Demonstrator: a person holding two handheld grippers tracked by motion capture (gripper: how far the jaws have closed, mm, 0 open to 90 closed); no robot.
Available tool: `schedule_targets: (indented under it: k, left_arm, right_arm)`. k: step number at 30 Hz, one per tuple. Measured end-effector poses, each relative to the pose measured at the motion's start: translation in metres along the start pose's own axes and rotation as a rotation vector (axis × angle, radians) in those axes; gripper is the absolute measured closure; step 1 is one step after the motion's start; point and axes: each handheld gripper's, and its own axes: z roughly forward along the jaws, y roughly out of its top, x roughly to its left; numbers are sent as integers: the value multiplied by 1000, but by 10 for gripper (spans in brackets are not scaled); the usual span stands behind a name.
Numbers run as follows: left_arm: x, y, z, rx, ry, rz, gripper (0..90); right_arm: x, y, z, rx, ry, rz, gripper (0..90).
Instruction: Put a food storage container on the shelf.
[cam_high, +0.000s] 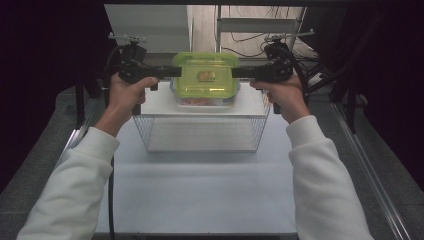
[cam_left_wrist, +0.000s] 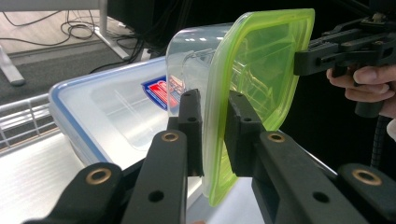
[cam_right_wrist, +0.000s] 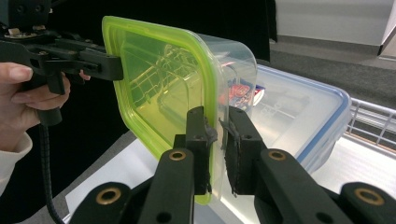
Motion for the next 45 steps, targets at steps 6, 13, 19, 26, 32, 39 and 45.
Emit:
schedule_targets:
  k: [6, 13, 19, 26, 32, 39, 45]
  left_arm:
    - [10, -1, 7, 20, 12, -27, 783]
    - [21, 2, 12, 5, -17, -85, 786]
    - [24, 7, 19, -11, -3, -125, 781]
    - [28, 15, 29, -17, 31, -143, 744]
    - [37, 14, 38, -7, 64, -175, 688]
    - [42, 13, 46, -12, 122, -169, 514]
    - [46, 13, 38, -39, 120, -163, 283]
  right_arm:
    - [-11, 2, 13, 24, 3, 29, 800]
    - [-19, 4, 19, 13, 10, 62, 791]
    - [-26, 7, 25, -5, -16, 93, 768]
    - [-35, 8, 33, -36, -37, 138, 735]
    - [-40, 9, 42, -43, -70, 152, 680]
    - [-44, 7, 50, -56, -118, 178, 626]
    - [-43, 6, 45, -112, -114, 190, 496]
